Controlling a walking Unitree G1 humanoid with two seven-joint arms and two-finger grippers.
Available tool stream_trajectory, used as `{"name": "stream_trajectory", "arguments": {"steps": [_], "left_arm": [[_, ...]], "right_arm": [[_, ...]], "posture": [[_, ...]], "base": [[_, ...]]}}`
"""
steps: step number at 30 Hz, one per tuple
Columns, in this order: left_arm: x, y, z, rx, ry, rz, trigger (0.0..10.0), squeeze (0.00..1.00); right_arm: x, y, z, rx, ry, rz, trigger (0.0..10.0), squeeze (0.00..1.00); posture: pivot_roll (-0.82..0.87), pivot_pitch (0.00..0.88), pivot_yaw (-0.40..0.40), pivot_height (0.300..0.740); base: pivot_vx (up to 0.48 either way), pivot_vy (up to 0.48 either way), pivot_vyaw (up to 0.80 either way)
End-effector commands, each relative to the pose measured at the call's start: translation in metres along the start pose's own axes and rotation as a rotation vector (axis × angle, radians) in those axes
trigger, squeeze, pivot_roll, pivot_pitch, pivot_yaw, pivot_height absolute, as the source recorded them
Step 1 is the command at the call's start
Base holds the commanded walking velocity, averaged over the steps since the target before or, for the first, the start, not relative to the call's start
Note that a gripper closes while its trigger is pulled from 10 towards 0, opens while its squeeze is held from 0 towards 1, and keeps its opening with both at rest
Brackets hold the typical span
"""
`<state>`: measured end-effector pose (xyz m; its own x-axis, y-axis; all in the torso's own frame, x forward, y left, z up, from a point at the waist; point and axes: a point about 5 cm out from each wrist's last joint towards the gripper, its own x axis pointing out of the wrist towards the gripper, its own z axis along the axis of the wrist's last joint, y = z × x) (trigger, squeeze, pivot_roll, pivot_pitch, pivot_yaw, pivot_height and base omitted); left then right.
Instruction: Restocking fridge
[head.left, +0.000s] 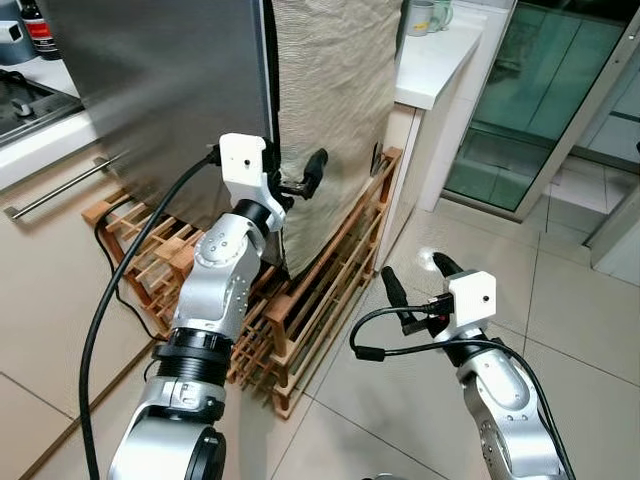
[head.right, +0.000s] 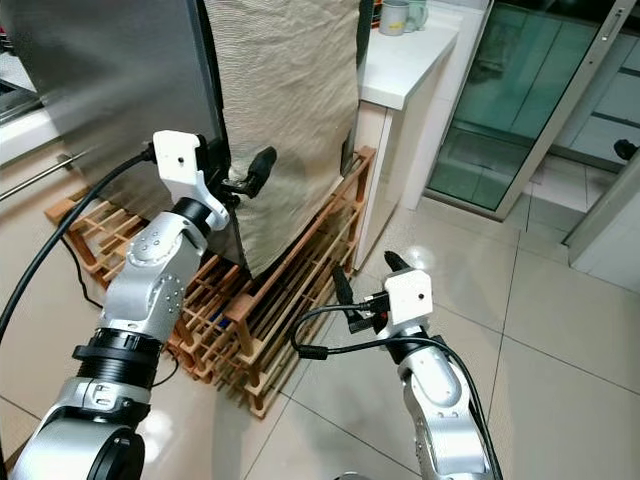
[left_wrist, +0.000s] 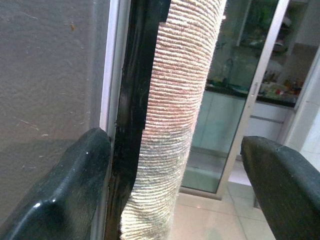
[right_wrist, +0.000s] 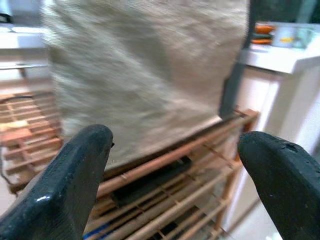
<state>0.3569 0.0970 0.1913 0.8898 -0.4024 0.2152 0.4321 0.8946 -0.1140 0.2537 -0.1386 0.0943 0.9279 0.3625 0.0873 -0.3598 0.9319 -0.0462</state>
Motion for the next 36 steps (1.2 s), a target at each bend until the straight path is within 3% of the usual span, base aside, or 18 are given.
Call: {"name": "stream_trajectory", "arguments": {"steps": [1, 3, 4, 11, 16, 22, 26, 27, 31, 32, 33, 34, 35, 36], "left_arm": [[0.007, -0.013, 0.001, 0.006, 0.008, -0.086, 10.0, 0.00], [0.014, -0.043, -0.002, -0.066, 0.015, -0.253, 10.0, 0.00], [0.014, -0.043, -0.002, -0.066, 0.015, -0.253, 10.0, 0.00], [0.012, -0.091, -0.004, -0.170, 0.001, -0.516, 10.0, 0.00], [0.005, -0.107, -0.005, -0.232, 0.004, -0.632, 10.0, 0.00], [0.004, -0.109, -0.003, -0.259, 0.001, -0.650, 10.0, 0.00], [0.001, -0.095, -0.005, -0.252, 0.014, -0.595, 10.0, 0.00], [-0.004, -0.081, -0.006, -0.235, 0.023, -0.551, 10.0, 0.00], [-0.011, -0.061, -0.007, -0.195, 0.036, -0.479, 10.0, 0.00], [-0.015, -0.051, -0.008, -0.173, 0.041, -0.433, 10.0, 0.00], [-0.021, -0.031, -0.011, -0.132, 0.049, -0.337, 10.0, 0.00], [-0.037, 0.008, -0.018, -0.050, 0.070, -0.163, 10.0, 0.00], [-0.043, 0.018, -0.019, -0.023, 0.076, -0.119, 10.0, 0.00], [-0.043, 0.018, -0.019, -0.023, 0.076, -0.119, 10.0, 0.00]], "right_arm": [[0.002, 0.000, 0.004, 0.001, -0.007, 0.013, 10.0, 0.00], [0.003, -0.001, 0.003, 0.002, 0.001, 0.017, 10.0, 0.00], [0.003, -0.001, 0.003, 0.002, 0.001, 0.017, 10.0, 0.00], [0.004, 0.000, 0.004, 0.006, 0.005, 0.023, 10.0, 0.00], [0.003, 0.004, 0.006, 0.011, 0.013, 0.041, 10.0, 0.00], [0.001, 0.009, 0.008, 0.021, 0.026, 0.063, 10.0, 0.00], [-0.001, 0.014, 0.008, 0.030, 0.050, 0.090, 10.0, 0.00], [-0.002, 0.015, 0.008, 0.031, 0.053, 0.088, 10.0, 0.00], [-0.003, 0.015, 0.008, 0.034, 0.058, 0.080, 10.0, 0.00], [-0.003, 0.014, 0.008, 0.039, 0.059, 0.071, 10.0, 0.00], [-0.003, 0.012, 0.007, 0.050, 0.061, 0.053, 10.0, 0.00], [-0.002, 0.008, 0.003, 0.075, 0.069, 0.017, 10.0, 0.00], [-0.002, 0.006, 0.002, 0.082, 0.071, 0.008, 10.0, 0.00], [-0.002, 0.006, 0.002, 0.082, 0.071, 0.008, 10.0, 0.00]], "posture": [[-0.13, 0.000, 0.014, 0.740], [-0.13, 0.000, 0.011, 0.740], [-0.13, 0.000, 0.011, 0.740], [-0.15, 0.000, 0.016, 0.740], [-0.14, 0.000, 0.014, 0.740], [-0.14, 0.000, 0.014, 0.740], [-0.14, 0.000, 0.021, 0.740], [-0.14, 0.000, 0.021, 0.740], [-0.14, 0.000, 0.023, 0.740], [-0.13, 0.000, 0.023, 0.740], [-0.13, 0.000, 0.023, 0.740], [-0.11, 0.000, 0.019, 0.740], [-0.11, 0.000, 0.019, 0.740], [-0.11, 0.000, 0.019, 0.740]], "base": [[0.000, 0.000, 0.00], [0.000, 0.000, 0.00], [0.000, 0.000, 0.00], [0.000, 0.000, 0.00], [0.000, 0.000, 0.00], [0.000, 0.000, 0.00], [0.000, 0.000, 0.00], [0.000, 0.000, 0.00], [0.000, 0.000, 0.00], [0.000, 0.000, 0.00], [0.000, 0.000, 0.00], [0.000, 0.000, 0.00], [0.000, 0.000, 0.00], [0.000, 0.000, 0.00]]}}
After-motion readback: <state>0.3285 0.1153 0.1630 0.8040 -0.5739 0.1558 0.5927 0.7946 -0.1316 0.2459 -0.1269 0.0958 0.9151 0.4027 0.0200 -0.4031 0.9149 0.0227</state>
